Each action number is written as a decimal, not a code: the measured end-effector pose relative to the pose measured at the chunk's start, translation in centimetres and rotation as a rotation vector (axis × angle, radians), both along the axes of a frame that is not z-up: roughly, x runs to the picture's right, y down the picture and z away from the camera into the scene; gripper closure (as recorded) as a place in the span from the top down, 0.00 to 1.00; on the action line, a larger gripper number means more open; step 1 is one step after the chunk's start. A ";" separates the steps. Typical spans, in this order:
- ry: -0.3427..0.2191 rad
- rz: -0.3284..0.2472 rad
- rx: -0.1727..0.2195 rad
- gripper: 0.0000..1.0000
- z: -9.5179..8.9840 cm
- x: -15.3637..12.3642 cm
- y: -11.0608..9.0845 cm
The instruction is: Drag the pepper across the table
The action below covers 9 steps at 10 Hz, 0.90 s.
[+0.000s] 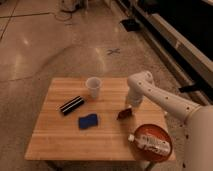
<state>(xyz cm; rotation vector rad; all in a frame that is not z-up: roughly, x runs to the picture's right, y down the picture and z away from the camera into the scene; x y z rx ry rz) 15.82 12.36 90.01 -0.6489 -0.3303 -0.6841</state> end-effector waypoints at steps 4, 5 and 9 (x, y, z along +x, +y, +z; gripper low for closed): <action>0.023 -0.018 0.010 0.00 0.5 1.3 -0.8; 0.036 -0.021 0.017 0.00 0.6 1.9 -1.1; 0.086 -0.021 0.039 0.00 1.6 4.2 -2.2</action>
